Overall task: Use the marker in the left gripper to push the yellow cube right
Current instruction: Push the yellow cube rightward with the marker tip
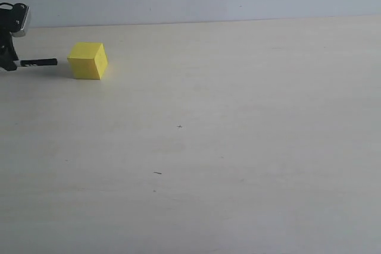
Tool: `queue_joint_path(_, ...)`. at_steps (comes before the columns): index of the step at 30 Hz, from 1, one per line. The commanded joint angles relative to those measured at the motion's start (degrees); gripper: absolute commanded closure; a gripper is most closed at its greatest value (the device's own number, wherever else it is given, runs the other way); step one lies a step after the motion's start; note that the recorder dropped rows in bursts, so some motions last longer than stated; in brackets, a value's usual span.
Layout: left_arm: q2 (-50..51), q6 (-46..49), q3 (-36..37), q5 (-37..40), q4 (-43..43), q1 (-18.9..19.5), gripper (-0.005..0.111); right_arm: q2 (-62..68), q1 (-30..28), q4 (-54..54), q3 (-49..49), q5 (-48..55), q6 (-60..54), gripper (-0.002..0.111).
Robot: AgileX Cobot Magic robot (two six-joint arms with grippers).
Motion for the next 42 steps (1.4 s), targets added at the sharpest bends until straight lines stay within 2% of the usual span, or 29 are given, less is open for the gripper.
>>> queue_joint_path(1,0.2,0.3,-0.3,-0.3,-1.2,-1.4,0.107,-0.4,0.0,-0.2,0.3,-0.3,0.0,0.108)
queue_joint_path(4,0.2,-0.4,-0.3,-0.3,-1.3,-2.6,0.107,-0.4,0.0,-0.2,0.3,-0.3,0.0,0.108)
queue_joint_path(11,0.2,-1.4,-0.3,-0.3,-5.5,-8.4,0.107,-0.4,0.0,-0.2,0.3,-0.3,0.0,0.108)
queue_joint_path(15,0.6,-1.5,-0.3,-2.4,-6.7,-9.3,0.107,-0.4,0.0,-0.2,0.3,-0.3,0.0,0.108)
queue_joint_path(26,0.6,-6.1,-0.3,0.5,-2.8,-2.0,0.107,-0.4,0.0,-0.2,0.3,-0.3,0.0,0.108)
queue_joint_path(31,0.6,-6.1,-0.3,0.4,-2.8,-1.1,0.107,-0.4,0.0,-0.2,0.3,-0.3,0.0,0.108)
queue_joint_path(37,0.6,-6.1,-0.3,-0.9,-4.6,-3.8,0.107,-0.4,0.0,-0.2,0.3,-0.3,0.0,0.108)
queue_joint_path(42,0.6,-5.9,-0.3,-1.6,-4.2,-9.3,0.107,-0.4,0.0,-0.2,0.3,-0.3,0.0,0.108)
